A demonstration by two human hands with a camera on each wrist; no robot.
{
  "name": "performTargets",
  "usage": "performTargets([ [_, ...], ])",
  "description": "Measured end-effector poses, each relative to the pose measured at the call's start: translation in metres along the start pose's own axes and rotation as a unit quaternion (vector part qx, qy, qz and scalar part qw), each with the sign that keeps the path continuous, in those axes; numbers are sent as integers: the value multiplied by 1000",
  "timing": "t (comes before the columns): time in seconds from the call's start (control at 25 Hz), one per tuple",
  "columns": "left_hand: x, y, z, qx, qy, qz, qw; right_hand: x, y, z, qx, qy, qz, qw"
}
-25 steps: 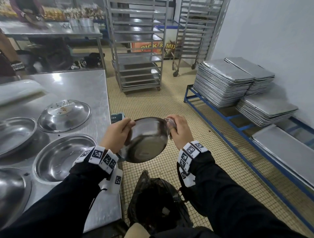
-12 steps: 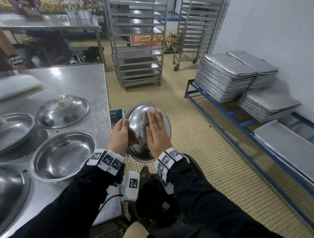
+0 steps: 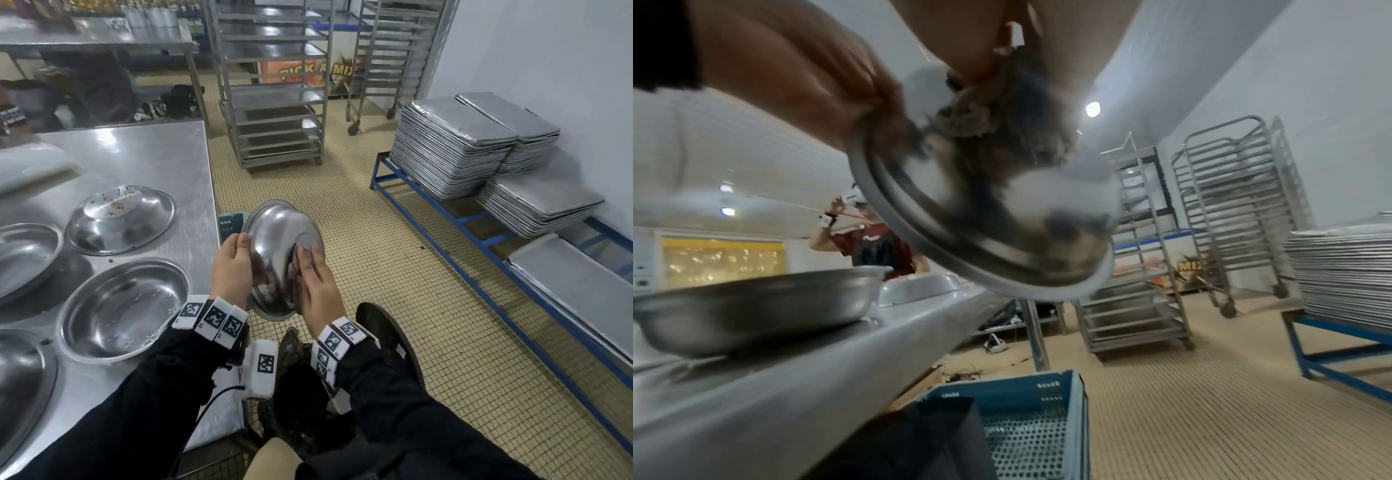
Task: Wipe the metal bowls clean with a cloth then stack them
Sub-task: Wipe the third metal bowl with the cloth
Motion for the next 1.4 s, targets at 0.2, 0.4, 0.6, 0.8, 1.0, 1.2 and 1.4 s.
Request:
performTargets([
  [0.2, 1, 4, -1, 16, -11, 11, 1000, -13, -30, -7, 46, 0, -38, 998],
  [0.4, -1, 0, -8, 18, -2, 4, 1000, 46, -42, -20, 16, 45, 142, 989],
  [0.6, -6, 0, -10, 19, 24, -7, 1000, 37, -1, -2, 47, 21, 85, 995],
  [0.8, -8, 2, -8, 15, 55, -19, 998, -14, -7, 12, 51, 20, -82, 995],
  [1.0, -7, 3, -5, -11, 77, -19, 997, -6, -50, -14, 65, 27, -9, 997],
  [1.2, -9, 0, -7, -54, 40, -9, 998, 42, -52, -51, 90, -30, 113, 989],
  [1.4, -5, 2, -4, -85, -58, 30, 994, 22, -32, -70, 186, -25, 91, 978],
])
Point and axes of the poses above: each hand's wrist, its own y-axis away from the middle knuckle, its own z-axis out of the palm, x = y × z, the point moved 5 cm from there along -y, towards the middle knuckle, and after that the axes turned 8 degrees about -x, right-handed, at the moved point
